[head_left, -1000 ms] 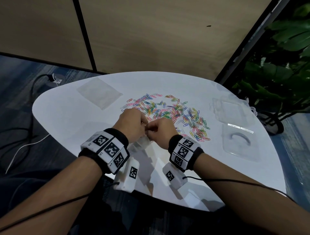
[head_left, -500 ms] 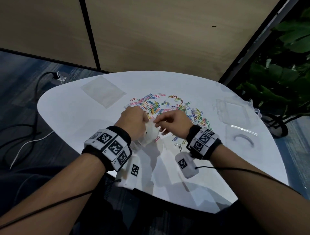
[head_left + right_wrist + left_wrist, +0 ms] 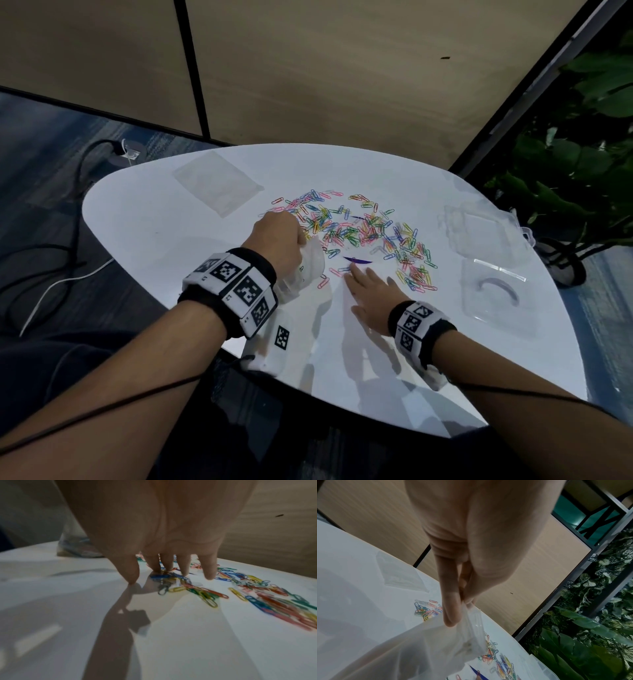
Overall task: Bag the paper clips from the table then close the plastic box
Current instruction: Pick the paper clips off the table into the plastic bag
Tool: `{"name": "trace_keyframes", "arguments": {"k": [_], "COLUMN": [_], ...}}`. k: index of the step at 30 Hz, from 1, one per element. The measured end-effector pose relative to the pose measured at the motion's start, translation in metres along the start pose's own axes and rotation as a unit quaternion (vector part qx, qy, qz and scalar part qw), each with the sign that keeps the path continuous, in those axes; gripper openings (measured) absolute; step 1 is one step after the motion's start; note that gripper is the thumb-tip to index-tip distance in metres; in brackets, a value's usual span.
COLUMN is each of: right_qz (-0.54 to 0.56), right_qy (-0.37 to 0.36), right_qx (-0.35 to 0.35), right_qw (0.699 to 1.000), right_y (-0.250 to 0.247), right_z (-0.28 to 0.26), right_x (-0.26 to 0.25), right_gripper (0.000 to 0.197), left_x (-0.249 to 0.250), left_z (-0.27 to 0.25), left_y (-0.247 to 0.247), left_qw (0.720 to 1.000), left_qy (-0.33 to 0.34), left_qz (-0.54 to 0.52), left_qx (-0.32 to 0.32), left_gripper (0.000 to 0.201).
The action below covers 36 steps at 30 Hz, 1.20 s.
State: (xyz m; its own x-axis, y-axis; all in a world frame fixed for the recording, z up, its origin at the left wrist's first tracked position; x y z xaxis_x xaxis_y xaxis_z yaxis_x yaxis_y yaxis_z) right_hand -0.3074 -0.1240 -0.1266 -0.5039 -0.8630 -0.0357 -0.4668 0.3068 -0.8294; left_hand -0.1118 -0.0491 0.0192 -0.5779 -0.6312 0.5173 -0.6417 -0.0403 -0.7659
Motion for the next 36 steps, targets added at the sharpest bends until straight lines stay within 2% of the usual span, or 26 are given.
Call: {"name": "trace_keyframes", "arguments": {"k": [3, 5, 7, 8, 10, 13, 15, 17, 21, 23, 25, 27, 28, 29, 31, 32, 36], "right_qz": [0.011, 0.044, 0.017, -0.006, -0.026, -0.034, 0.018, 0.118, 0.311, 0.417, 0.526, 0.654, 0.69, 0.708, 0.711, 0.694, 0.516], "right_qy": [0.019, 0.008, -0.009, -0.014, -0.009, 0.0, 0.03, 0.098, 0.202, 0.222, 0.197, 0.124, 0.088, 0.056, 0.009, -0.005, 0.009], "right_qx": [0.027, 0.053, 0.072, 0.087, 0.124, 0.143, 0.166, 0.195, 0.22, 0.248, 0.29, 0.317, 0.317, 0.313, 0.309, 0.308, 0.325], "right_qw": [0.999, 0.998, 0.997, 0.996, 0.992, 0.989, 0.985, 0.969, 0.902, 0.846, 0.775, 0.675, 0.644, 0.63, 0.632, 0.651, 0.793], "right_y": [0.014, 0.017, 0.014, 0.011, 0.006, -0.005, -0.018, -0.03, -0.039, -0.045, -0.06, -0.08, -0.092, -0.102, -0.113, -0.114, -0.11], "right_z": [-0.002, 0.001, 0.003, 0.004, 0.006, 0.009, 0.008, 0.002, -0.012, -0.017, -0.018, -0.016, -0.017, -0.018, -0.019, -0.018, -0.014], "right_x": [0.008, 0.009, 0.007, 0.006, 0.006, 0.01, 0.021, 0.044, 0.086, 0.095, 0.09, 0.065, 0.047, 0.028, -0.005, -0.017, -0.043], "right_gripper": [0.067, 0.07, 0.073, 0.069, 0.047, 0.02, 0.017, 0.016, 0.01, 0.003, 0.007, 0.008, 0.009, 0.01, 0.01, 0.01, 0.007], "left_x": [0.003, 0.003, 0.003, 0.002, 0.001, 0.001, 0.001, 0.001, 0.001, 0.0, 0.001, 0.002, 0.003, 0.003, 0.003, 0.003, 0.001], "left_z": [-0.003, -0.004, -0.004, -0.003, -0.003, -0.002, -0.002, -0.001, -0.001, 0.0, 0.0, -0.001, -0.001, -0.002, -0.001, -0.001, 0.002], "left_y": [0.002, 0.003, 0.005, 0.005, 0.004, 0.003, 0.003, 0.003, 0.004, 0.004, 0.004, 0.005, 0.005, 0.006, 0.008, 0.009, 0.012], "left_qw": [1.0, 1.0, 1.0, 1.0, 1.0, 1.0, 1.0, 1.0, 1.0, 1.0, 1.0, 1.0, 1.0, 1.0, 1.0, 1.0, 0.998], "left_qy": [0.001, 0.001, 0.001, -0.001, -0.003, -0.001, -0.001, 0.0, -0.003, -0.005, -0.004, -0.003, -0.003, -0.002, -0.003, -0.003, -0.005], "left_qz": [0.001, 0.002, 0.003, 0.002, 0.0, 0.001, -0.001, 0.002, 0.004, 0.005, 0.005, 0.005, 0.003, -0.001, -0.013, -0.021, -0.055], "left_qx": [-0.007, -0.009, -0.011, -0.011, -0.006, 0.005, 0.003, 0.002, -0.004, -0.01, -0.014, -0.013, -0.012, -0.011, -0.009, -0.01, -0.017], "left_gripper": [0.031, 0.031, 0.031, 0.031, 0.032, 0.032, 0.032, 0.031, 0.031, 0.03, 0.03, 0.03, 0.03, 0.03, 0.029, 0.028, 0.023]}}
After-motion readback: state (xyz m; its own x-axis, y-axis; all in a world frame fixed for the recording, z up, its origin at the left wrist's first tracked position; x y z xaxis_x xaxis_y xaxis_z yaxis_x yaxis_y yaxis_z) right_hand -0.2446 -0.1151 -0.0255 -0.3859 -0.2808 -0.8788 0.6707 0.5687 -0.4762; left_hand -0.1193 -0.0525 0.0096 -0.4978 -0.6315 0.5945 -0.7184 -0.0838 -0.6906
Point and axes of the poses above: each hand's wrist, its own z-axis towards the middle knuckle, its own y-axis out of the palm, x = y × z, the point moved 7 cm from there along z, towards the middle knuckle, and after that the axes turned 11 degrees about -y, right-handed, at the moved point
